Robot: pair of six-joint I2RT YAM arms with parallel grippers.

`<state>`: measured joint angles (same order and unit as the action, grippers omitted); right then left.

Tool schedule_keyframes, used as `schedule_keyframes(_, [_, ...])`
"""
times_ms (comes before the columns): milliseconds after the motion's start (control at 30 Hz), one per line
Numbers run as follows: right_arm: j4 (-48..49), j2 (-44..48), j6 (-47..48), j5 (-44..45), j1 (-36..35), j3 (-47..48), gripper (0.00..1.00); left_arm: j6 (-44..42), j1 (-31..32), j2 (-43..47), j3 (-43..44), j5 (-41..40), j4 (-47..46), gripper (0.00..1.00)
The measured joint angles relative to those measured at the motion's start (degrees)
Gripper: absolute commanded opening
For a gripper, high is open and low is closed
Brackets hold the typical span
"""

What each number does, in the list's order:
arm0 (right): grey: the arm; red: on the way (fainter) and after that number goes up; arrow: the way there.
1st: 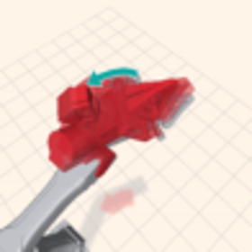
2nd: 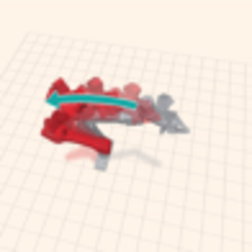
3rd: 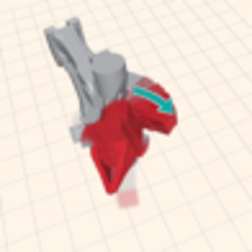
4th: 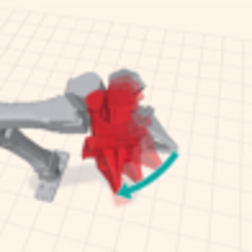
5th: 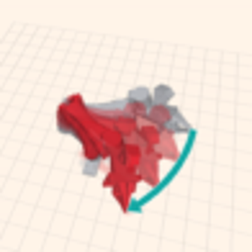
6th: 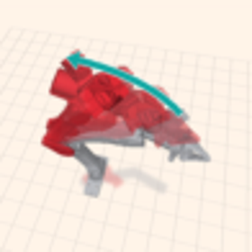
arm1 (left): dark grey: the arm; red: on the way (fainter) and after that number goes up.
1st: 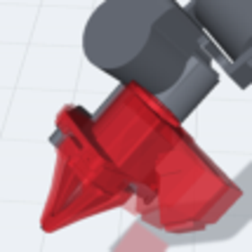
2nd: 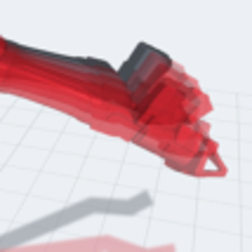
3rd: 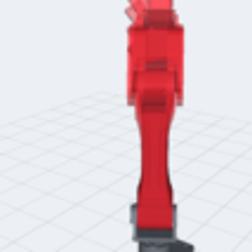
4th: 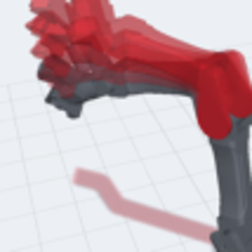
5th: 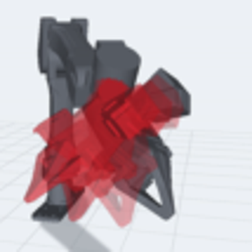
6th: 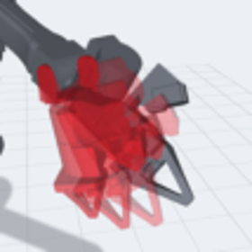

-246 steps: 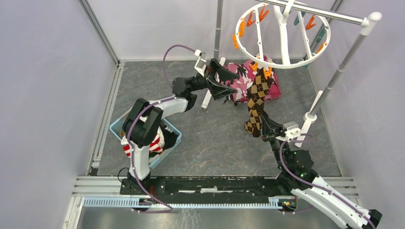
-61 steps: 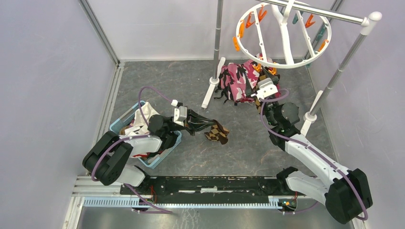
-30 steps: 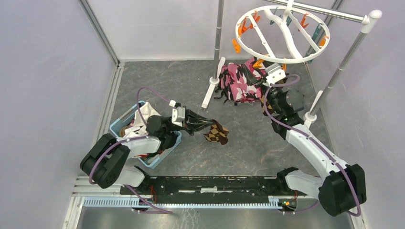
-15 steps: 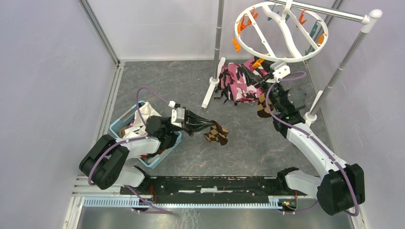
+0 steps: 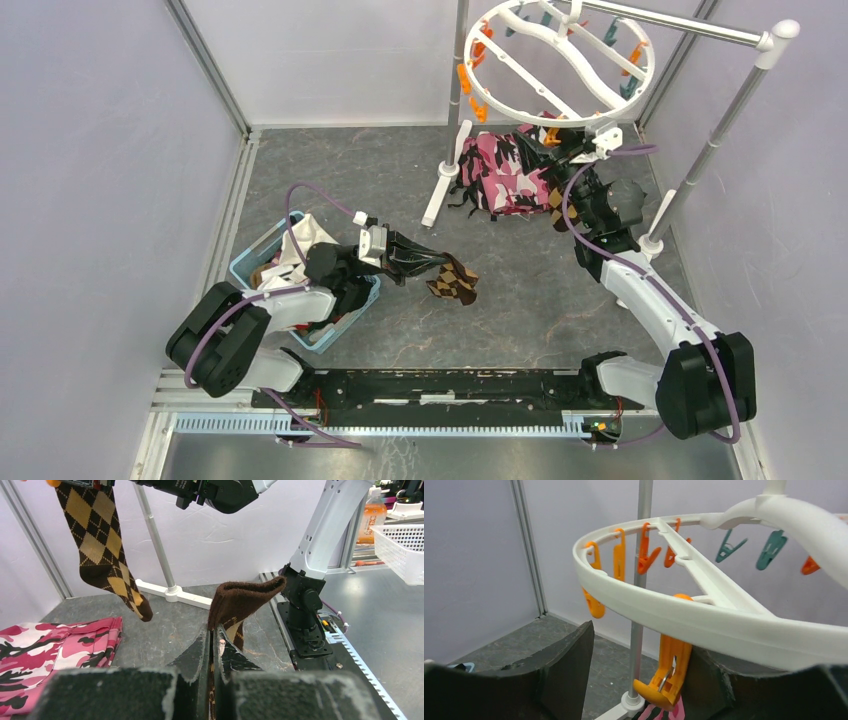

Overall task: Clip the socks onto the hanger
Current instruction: Rotate the hanger at the clothesline.

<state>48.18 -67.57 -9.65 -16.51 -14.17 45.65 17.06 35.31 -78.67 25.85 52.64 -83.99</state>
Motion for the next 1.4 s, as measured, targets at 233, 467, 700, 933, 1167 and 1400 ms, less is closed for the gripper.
schedule_keyframes(233, [1.2,0.0,-1.18,-1.97,0.11,0.0,0.65,0.0,0.0,0.0,0.0,0.0,0.0,0.03])
schedule_keyframes(467, [0.98,0.0,-1.44,-3.5,0.22,0.02,0.68,0.0,0.0,0.0,0.0,0.04,0.0,0.03])
schedule_keyframes(700, [-5.11,2.16,1.4,-3.06,0.39,0.17,0.74,0.0,0.0,0.0,0.0,0.04,0.0,0.03])
schedule_keyframes(933, [-12.0,9.7,6.14,-0.24,0.42,-0.61,0.78,0.02,0.0,0.0,0.0,0.07,-0.02,0.03])
schedule_keyframes(1167, [-17.51,14.84,9.97,4.48,0.42,-2.69,0.76,0.02,0.0,0.0,0.0,0.17,-0.09,0.03])
schedule_keyframes(1400, [-23.61,17.07,11.67,12.35,0.59,-4.39,0.75,0.02,0.0,0.0,0.0,0.24,-0.11,0.03])
